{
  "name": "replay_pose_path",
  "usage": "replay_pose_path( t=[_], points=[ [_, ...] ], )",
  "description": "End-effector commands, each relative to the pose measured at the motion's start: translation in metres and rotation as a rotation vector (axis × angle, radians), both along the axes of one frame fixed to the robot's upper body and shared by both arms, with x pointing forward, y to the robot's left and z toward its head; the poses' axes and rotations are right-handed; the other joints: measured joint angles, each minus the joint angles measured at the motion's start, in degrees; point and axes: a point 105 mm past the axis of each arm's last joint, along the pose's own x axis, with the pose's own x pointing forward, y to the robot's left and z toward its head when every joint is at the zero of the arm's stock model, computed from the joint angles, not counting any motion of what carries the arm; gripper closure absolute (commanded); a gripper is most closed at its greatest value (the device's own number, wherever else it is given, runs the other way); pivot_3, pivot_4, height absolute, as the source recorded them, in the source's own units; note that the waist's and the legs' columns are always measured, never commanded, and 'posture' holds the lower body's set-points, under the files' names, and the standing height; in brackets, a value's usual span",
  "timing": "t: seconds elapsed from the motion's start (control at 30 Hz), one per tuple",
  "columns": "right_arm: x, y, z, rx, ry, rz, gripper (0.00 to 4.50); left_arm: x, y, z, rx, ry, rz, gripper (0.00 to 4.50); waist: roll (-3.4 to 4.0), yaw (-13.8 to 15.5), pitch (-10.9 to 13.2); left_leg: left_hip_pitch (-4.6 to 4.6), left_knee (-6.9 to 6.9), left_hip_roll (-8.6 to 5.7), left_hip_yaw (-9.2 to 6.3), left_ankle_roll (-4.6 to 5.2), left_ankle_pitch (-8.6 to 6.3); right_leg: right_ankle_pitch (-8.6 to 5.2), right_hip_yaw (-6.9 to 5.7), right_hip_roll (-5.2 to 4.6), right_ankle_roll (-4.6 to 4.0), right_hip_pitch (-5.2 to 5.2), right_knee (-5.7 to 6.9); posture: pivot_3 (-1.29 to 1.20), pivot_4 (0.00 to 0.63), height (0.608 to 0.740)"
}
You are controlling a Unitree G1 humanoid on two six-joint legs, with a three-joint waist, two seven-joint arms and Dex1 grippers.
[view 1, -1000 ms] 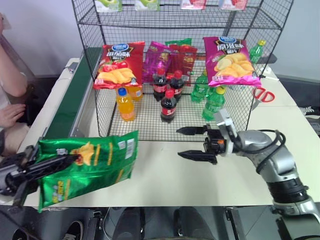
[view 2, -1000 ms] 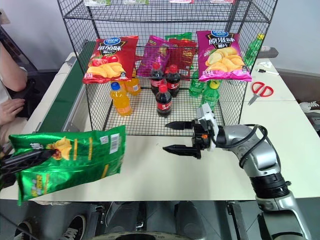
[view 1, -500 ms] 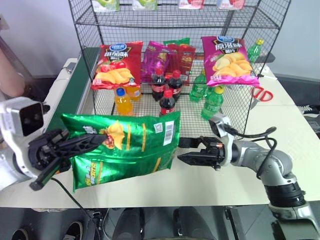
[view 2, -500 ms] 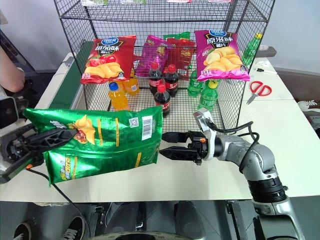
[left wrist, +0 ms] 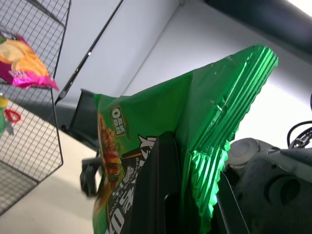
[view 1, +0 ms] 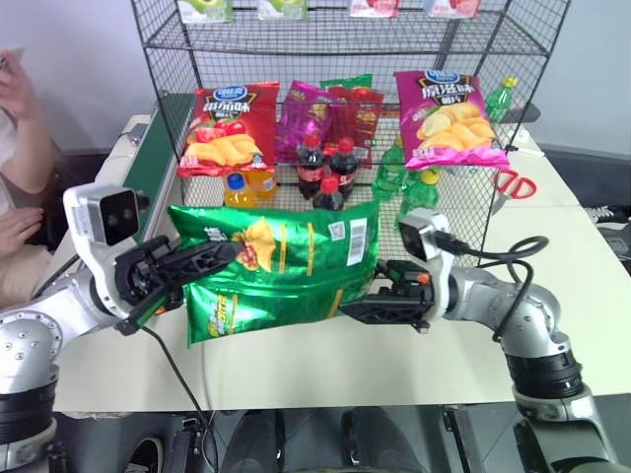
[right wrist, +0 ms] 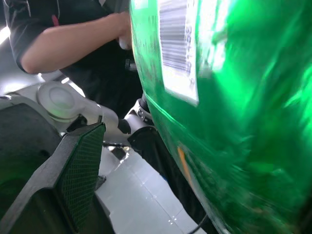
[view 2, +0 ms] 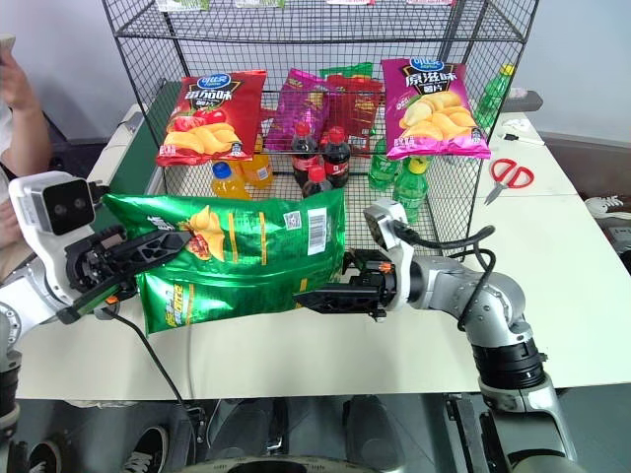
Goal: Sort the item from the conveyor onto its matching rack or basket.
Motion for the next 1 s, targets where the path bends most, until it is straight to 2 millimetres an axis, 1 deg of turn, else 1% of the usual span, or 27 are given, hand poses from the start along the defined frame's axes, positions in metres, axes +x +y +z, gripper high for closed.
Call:
replay_pose_path(
  t=[0.03,0.13,0.2,0.23,0.3,0.47,0.5,0.6,0.63,0.7,0.77,0.8,0.83,0.87,0.9,0.93,1.0],
  points=[
    [-0.005,0.006,0.007,0.015,-0.053,0.025,0.0,0.001,-0.002,0.001,0.003,-0.027,0.006,4.45,0.0,0.02,0.0,0.0,0.0,0.0,0.0,0.0,0.0,0.0,0.0,0.0,0.0,0.0,0.0,0.0,0.15,0.739],
    [-0.004,0.007,0.006,0.011,-0.044,0.028,0.0,0.005,0.002,-0.002,0.011,-0.023,0.04,4.45,0.0,0.04,0.0,-0.02,0.01,0.0,0.0,0.0,0.0,0.0,0.0,-0.01,0.0,0.0,0.0,0.0,0.15,0.739],
    [-0.002,0.007,0.007,0.01,-0.04,0.022,0.56,0.006,0.002,-0.005,0.023,-0.023,0.046,4.5,0.0,0.03,0.0,-0.01,0.01,0.0,0.0,0.0,0.0,0.0,-0.01,-0.01,0.0,0.0,0.0,0.0,0.15,0.739],
    [-0.002,0.007,0.007,0.008,-0.041,0.02,0.92,0.006,0.002,-0.005,0.026,-0.022,0.045,4.5,0.0,0.03,0.0,-0.01,0.01,0.0,-0.01,0.0,0.0,0.0,-0.01,-0.01,0.0,0.0,0.0,0.0,0.15,0.739],
    [-0.001,0.007,0.007,0.008,-0.034,0.024,1.84,0.006,0.001,-0.008,0.035,-0.022,0.048,4.5,0.0,0.03,0.0,-0.01,0.01,0.0,-0.01,0.0,0.0,0.0,0.0,-0.01,0.0,0.0,0.0,0.0,0.15,0.739],
    [0.001,0.006,0.007,0.012,-0.033,0.013,4.36,0.007,0.001,-0.014,0.064,-0.024,0.05,4.5,0.0,0.03,0.0,-0.01,0.01,0.0,0.0,0.0,0.0,0.0,0.0,-0.01,0.0,-0.01,0.0,0.0,0.15,0.739],
    [0.002,0.006,0.007,0.011,-0.036,0.009,4.47,0.007,0.002,-0.015,0.067,-0.024,0.054,4.5,0.0,0.02,0.0,-0.02,0.01,0.0,0.0,0.0,0.0,0.0,0.0,-0.01,0.0,-0.01,0.0,0.0,0.15,0.739],
    [0.003,0.006,0.007,0.002,-0.051,-0.006,4.47,0.011,0.006,-0.021,0.098,0.005,0.087,4.5,0.0,0.02,0.0,-0.02,0.0,0.01,-0.01,0.0,0.0,0.0,0.0,-0.01,0.0,-0.01,0.0,0.0,0.15,0.739],
    [0.003,0.006,0.007,-0.001,-0.061,-0.014,4.5,0.013,0.009,-0.022,0.104,0.009,0.109,3.94,0.0,0.01,0.0,-0.01,0.0,0.01,-0.01,0.0,0.0,0.0,0.0,-0.01,0.0,-0.01,-0.01,0.0,0.15,0.739],
    [0.006,0.005,0.006,-0.025,-0.105,-0.048,4.5,0.017,0.015,-0.024,0.117,0.009,0.15,3.18,0.0,-0.01,0.0,-0.01,0.0,0.01,-0.01,0.0,0.0,0.0,0.0,-0.02,0.0,-0.02,-0.01,0.0,0.15,0.739],
    [0.012,0.002,0.008,-0.05,-0.175,-0.116,4.5,0.019,0.023,-0.024,0.125,0.017,0.19,2.17,-0.01,0.02,0.0,-0.03,-0.01,0.01,-0.01,0.0,0.0,0.0,0.0,-0.01,0.0,-0.04,-0.01,0.0,0.15,0.739],
    [0.016,0.001,0.009,-0.08,-0.232,-0.158,4.5,0.019,0.027,-0.024,0.133,0.012,0.21,1.62,-0.01,0.01,0.0,-0.03,-0.01,0.01,-0.01,0.0,0.0,0.0,0.0,-0.02,0.0,-0.05,-0.01,0.0,0.15,0.739],
    [0.022,-0.002,0.008,-0.13,-0.355,-0.223,4.5,0.021,0.033,-0.025,0.141,0.004,0.248,1.14,0.0,0.02,0.01,-0.05,-0.01,0.01,0.0,0.0,0.0,0.0,0.0,-0.02,0.0,-0.06,-0.01,0.0,0.15,0.739],
    [0.025,-0.006,0.014,-0.143,-0.433,-0.268,4.5,0.02,0.039,-0.026,0.15,-0.001,0.278,0.59,0.0,0.02,0.01,-0.08,-0.01,0.0,0.0,0.0,0.0,0.0,0.01,-0.03,0.0,-0.1,-0.01,0.0,0.15,0.739],
    [0.028,-0.008,0.02,-0.143,-0.501,-0.312,4.5,0.021,0.043,-0.028,0.161,-0.006,0.307,0.13,0.0,0.01,0.01,-0.11,-0.01,-0.01,0.0,0.0,0.0,0.0,0.01,-0.04,0.0,-0.14,-0.01,0.0,0.15,0.739],
    [0.032,-0.011,0.027,-0.147,-0.601,-0.371,4.5,0.023,0.048,-0.03,0.18,-0.022,0.351,0.06,0.0,0.03,0.01,-0.18,-0.02,-0.01,0.01,0.0,0.0,0.0,0.02,-0.04,0.0,-0.2,-0.02,0.0,0.15,0.739],
    [0.033,-0.015,0.045,-0.158,-0.847,-0.467,4.5,0.032,0.058,-0.035,0.227,-0.112,0.498,0.06,0.01,0.12,0.01,-0.29,-0.01,0.0,0.01,-0.01,0.01,0.0,0.01,-0.04,0.0,-0.32,-0.01,0.0,0.15,0.739]
  ],
)
